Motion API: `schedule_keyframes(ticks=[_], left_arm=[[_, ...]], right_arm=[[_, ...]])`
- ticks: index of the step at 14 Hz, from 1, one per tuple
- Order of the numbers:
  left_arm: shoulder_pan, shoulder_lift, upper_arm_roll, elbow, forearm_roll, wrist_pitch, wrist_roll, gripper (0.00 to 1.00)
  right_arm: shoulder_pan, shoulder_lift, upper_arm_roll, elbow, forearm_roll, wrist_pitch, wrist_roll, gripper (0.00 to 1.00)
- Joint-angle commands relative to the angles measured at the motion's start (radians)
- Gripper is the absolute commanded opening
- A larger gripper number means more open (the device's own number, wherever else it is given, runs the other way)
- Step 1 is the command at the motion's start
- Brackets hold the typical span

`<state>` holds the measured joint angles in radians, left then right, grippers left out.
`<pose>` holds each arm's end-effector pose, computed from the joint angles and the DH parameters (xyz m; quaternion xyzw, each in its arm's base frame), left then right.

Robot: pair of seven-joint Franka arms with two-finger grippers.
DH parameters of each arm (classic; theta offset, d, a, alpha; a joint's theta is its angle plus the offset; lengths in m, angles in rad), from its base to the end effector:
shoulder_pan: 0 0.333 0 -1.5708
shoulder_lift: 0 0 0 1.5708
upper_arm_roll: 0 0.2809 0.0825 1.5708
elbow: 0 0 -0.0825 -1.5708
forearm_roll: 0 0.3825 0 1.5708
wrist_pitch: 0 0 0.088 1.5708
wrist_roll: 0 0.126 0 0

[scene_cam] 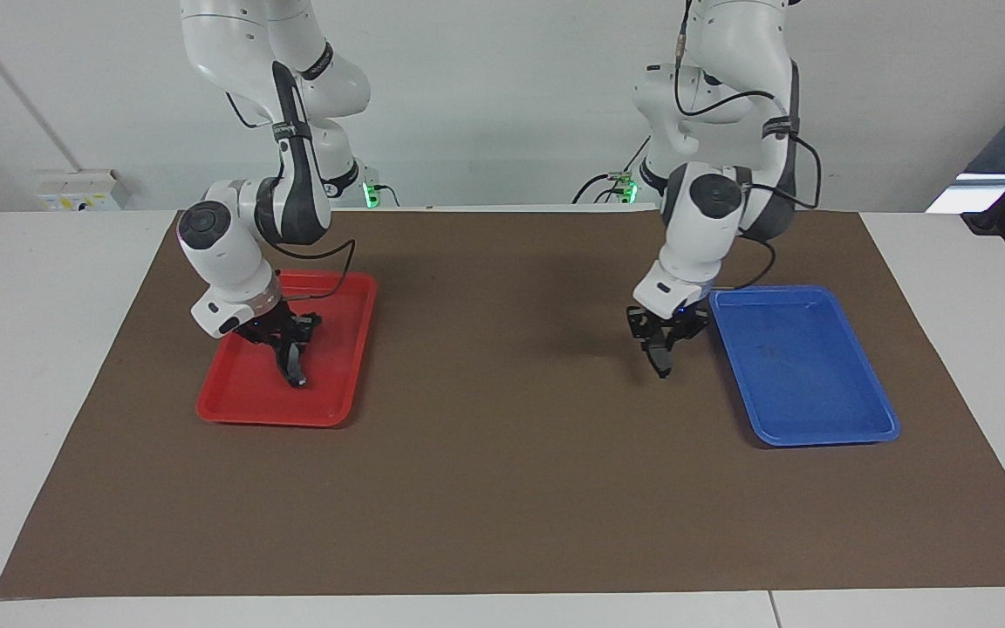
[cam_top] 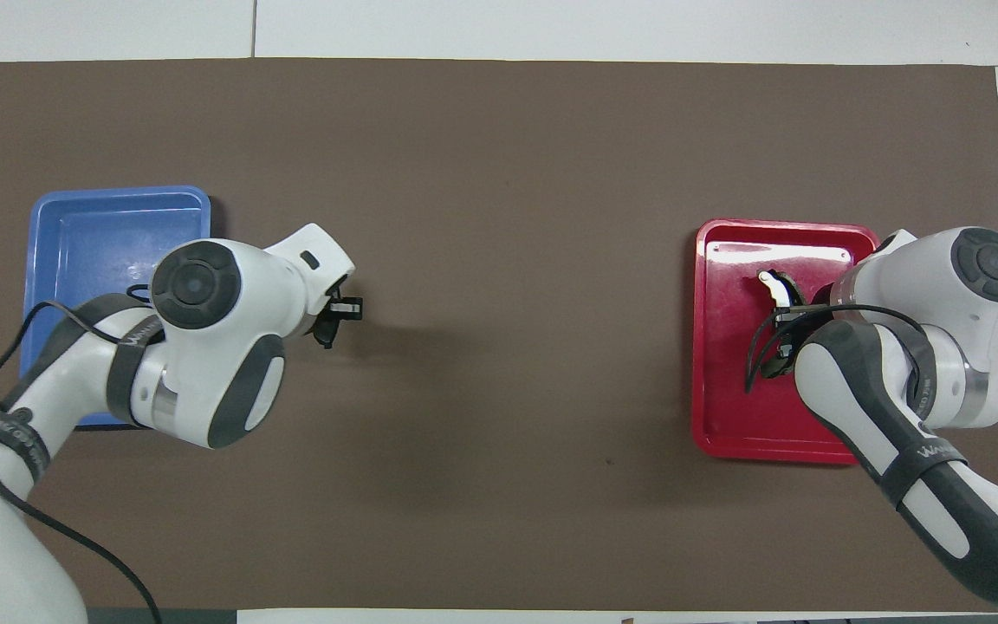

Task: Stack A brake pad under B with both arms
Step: 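Place the dark pad mid-table with the left gripper while the right gripper lifts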

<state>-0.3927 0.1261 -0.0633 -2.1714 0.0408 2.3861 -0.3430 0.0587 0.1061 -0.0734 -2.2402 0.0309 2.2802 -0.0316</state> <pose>0.5002 -0.2444 0.2912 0.9965 -0.0702 0.0451 0.0075 0.5221 -0.0068 0.2633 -0.9994 0.0019 0.0327 0.0083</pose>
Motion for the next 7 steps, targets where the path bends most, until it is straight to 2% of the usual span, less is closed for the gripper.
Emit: schedule_keyframes(ticks=[1, 3, 5, 6, 7], left_arm=[[-0.124, 0.096, 0.020, 0.076, 0.001, 0.045, -0.123, 0.02], [-0.204, 0.189, 0.022, 0.180, 0.001, 0.044, -0.216, 0.02], [-0.250, 0.239, 0.022, 0.234, 0.001, 0.042, -0.240, 0.04], [-0.271, 0.244, 0.022, 0.232, 0.001, 0.039, -0.238, 0.09], [-0.274, 0.244, 0.022, 0.226, 0.001, 0.033, -0.238, 0.19]], right_arm=[[-0.011, 0.000, 0.006, 0.120, 0.003, -0.134, -0.019, 0.02], [-0.008, -0.009, 0.006, 0.158, 0.003, -0.172, -0.021, 0.02], [-0.002, -0.017, 0.007, 0.165, 0.003, -0.186, -0.021, 0.02], [0.001, -0.017, 0.007, 0.166, 0.003, -0.189, -0.021, 0.02], [0.001, -0.017, 0.007, 0.166, 0.003, -0.188, -0.021, 0.02]])
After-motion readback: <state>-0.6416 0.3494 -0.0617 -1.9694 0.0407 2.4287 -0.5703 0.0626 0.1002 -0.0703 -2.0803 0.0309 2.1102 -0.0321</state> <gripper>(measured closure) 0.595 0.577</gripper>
